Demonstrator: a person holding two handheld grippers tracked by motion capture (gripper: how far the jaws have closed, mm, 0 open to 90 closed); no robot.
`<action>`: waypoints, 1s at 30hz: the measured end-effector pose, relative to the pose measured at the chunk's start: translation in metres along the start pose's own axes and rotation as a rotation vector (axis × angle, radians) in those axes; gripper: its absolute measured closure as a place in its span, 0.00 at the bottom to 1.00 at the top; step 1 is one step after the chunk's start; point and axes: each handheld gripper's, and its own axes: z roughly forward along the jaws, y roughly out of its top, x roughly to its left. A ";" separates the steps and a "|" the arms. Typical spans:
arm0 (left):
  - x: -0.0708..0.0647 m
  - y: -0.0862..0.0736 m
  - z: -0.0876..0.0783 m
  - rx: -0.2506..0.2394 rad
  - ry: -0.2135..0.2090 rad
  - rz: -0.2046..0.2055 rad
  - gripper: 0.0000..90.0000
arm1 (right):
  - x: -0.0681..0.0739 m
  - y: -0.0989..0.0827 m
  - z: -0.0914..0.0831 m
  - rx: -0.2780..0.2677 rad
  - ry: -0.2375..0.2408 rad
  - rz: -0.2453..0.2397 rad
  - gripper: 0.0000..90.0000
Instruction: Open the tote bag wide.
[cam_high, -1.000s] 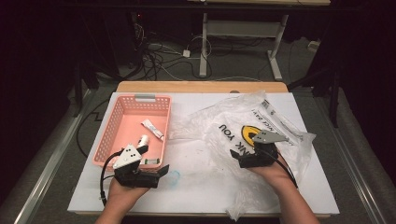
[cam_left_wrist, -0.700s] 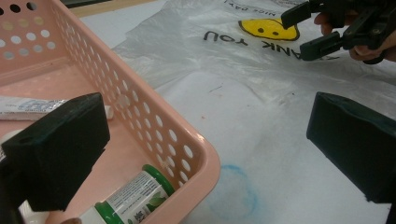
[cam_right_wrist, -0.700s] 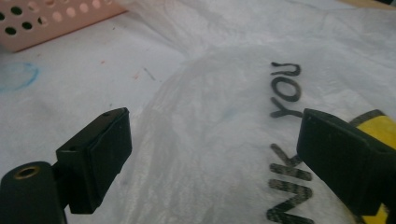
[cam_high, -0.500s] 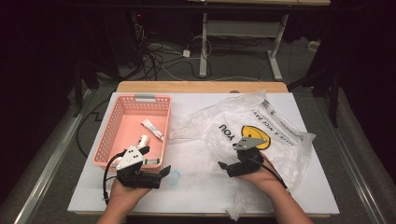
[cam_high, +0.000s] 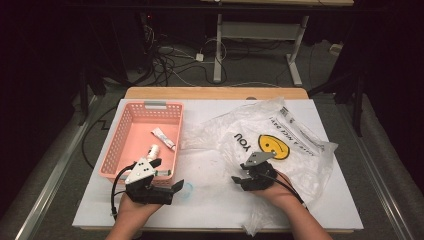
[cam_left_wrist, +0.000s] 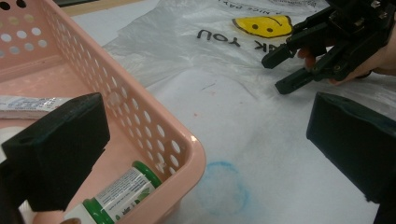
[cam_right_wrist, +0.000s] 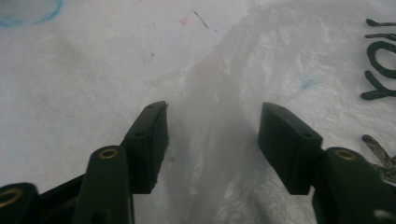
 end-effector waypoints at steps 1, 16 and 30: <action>0.000 0.000 0.000 0.001 0.001 0.002 0.00 | -0.001 0.000 0.000 -0.003 -0.001 0.007 0.54; 0.001 -0.003 -0.005 0.002 0.001 0.001 0.00 | -0.013 -0.005 -0.004 -0.028 0.016 0.087 0.73; 0.001 -0.001 -0.007 0.000 0.004 0.007 0.00 | -0.012 -0.001 -0.011 -0.050 0.011 0.088 0.74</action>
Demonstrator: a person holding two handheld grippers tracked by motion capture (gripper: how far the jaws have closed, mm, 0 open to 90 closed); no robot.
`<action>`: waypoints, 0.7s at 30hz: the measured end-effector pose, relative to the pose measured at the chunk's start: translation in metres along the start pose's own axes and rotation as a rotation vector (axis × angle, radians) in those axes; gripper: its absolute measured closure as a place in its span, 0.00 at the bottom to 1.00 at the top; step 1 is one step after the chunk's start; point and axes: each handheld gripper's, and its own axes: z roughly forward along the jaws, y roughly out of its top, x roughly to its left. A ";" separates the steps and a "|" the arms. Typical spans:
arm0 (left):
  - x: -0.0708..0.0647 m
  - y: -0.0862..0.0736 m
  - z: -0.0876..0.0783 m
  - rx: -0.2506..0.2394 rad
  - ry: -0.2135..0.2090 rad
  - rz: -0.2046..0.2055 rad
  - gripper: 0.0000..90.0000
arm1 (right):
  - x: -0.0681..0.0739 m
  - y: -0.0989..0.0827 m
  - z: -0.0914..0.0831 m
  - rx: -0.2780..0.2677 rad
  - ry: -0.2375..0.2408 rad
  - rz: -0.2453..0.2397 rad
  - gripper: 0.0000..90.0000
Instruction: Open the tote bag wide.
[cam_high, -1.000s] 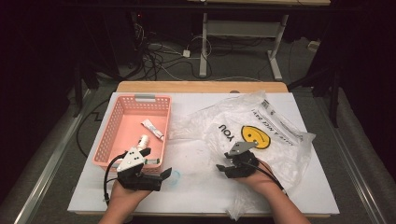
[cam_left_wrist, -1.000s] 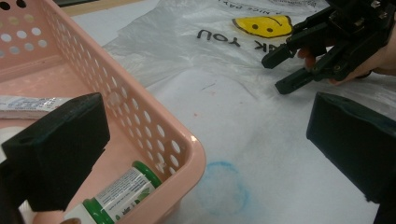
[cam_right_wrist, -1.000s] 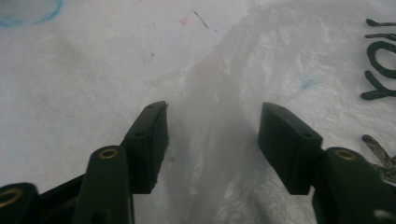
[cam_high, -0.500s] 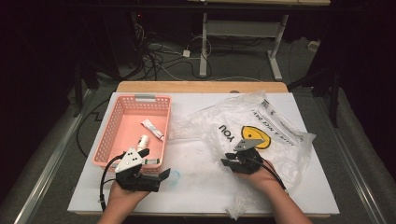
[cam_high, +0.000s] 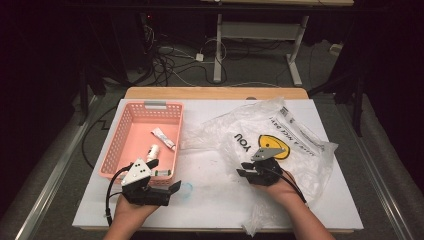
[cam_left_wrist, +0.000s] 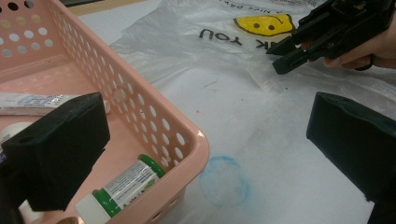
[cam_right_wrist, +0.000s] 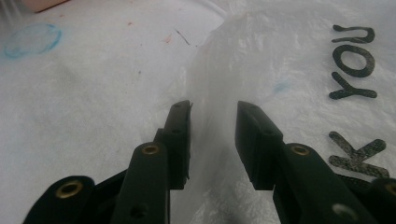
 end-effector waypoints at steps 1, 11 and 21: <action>0.000 0.000 0.000 0.001 0.001 0.002 0.00 | 0.000 0.000 0.000 -0.008 -0.003 0.000 0.74; -0.001 -0.002 -0.003 -0.002 0.004 -0.005 0.00 | -0.005 0.001 -0.003 -0.029 -0.029 0.024 0.76; 0.000 -0.004 -0.007 -0.003 0.016 -0.010 0.00 | -0.002 0.009 -0.003 -0.070 -0.027 0.002 0.70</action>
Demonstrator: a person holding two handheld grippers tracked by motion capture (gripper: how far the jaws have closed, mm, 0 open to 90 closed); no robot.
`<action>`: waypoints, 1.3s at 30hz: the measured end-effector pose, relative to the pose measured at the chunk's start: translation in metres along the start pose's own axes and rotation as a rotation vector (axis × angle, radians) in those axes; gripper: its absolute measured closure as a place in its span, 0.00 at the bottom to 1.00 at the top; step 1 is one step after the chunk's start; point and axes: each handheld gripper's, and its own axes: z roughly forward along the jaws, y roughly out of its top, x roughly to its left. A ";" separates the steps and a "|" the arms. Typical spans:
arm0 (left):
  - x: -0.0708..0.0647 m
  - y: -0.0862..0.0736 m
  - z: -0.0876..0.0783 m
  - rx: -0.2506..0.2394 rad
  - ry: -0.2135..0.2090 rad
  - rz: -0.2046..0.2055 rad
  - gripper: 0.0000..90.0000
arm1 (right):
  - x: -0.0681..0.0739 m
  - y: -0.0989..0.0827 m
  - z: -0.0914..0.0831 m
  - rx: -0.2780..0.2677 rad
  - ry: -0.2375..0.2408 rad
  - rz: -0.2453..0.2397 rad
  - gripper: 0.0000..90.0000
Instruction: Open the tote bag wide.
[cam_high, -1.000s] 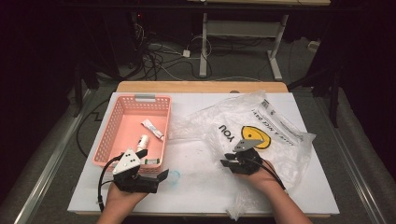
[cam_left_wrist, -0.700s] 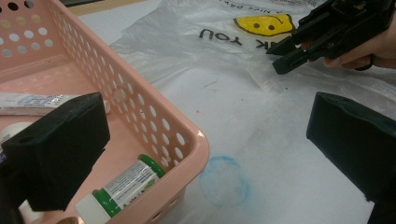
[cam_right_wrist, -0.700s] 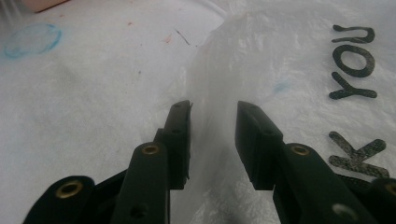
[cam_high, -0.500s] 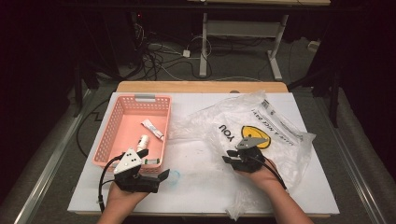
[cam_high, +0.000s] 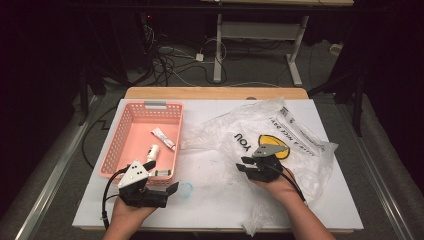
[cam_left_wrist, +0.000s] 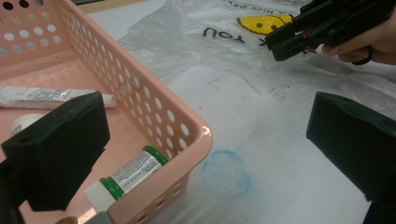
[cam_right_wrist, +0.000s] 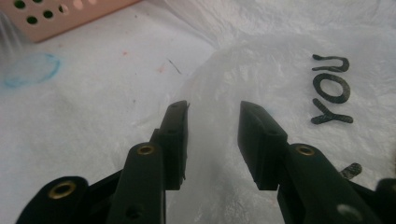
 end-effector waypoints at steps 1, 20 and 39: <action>0.000 0.000 0.000 0.000 0.001 -0.001 0.00 | 0.001 0.000 0.003 0.013 -0.007 -0.006 0.68; -0.001 -0.001 0.000 0.003 -0.003 -0.007 0.00 | 0.001 -0.005 0.018 0.094 -0.017 -0.007 0.68; -0.001 -0.001 0.002 0.000 -0.009 -0.012 0.00 | -0.004 -0.006 0.012 0.074 -0.028 -0.001 1.00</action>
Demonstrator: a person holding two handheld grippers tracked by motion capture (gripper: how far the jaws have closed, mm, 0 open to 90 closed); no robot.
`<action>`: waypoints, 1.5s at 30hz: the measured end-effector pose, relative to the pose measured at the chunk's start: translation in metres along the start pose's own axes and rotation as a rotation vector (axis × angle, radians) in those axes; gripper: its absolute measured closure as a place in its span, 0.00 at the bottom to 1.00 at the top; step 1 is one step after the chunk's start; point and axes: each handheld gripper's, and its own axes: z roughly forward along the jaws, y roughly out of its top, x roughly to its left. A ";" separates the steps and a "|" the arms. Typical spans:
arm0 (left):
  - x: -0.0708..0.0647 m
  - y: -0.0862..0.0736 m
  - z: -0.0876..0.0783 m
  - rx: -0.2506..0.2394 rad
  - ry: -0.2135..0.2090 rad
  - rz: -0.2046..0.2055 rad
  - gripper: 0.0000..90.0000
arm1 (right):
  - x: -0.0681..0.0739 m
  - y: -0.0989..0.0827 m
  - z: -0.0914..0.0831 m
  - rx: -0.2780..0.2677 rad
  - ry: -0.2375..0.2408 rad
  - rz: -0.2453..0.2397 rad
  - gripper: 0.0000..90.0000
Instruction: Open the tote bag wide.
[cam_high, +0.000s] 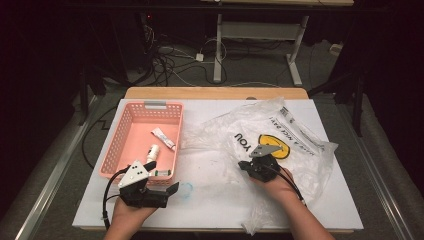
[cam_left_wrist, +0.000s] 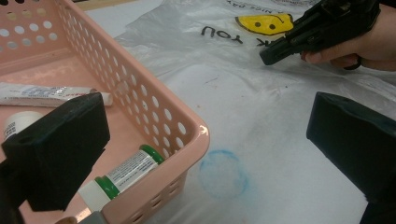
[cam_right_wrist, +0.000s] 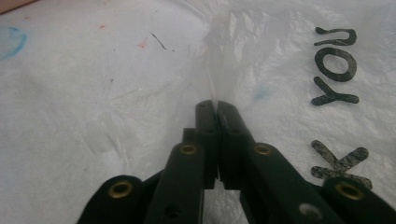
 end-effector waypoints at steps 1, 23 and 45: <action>0.000 0.000 0.000 -0.001 -0.001 0.000 0.00 | 0.000 0.000 0.000 -0.005 -0.005 -0.005 1.00; 0.014 -0.002 -0.004 -0.060 0.033 -0.093 0.00 | -0.009 0.014 -0.051 -0.241 -0.029 -0.007 1.00; 0.022 0.010 -0.003 -0.026 0.055 -0.103 0.00 | -0.011 0.017 -0.063 -0.310 -0.026 0.025 1.00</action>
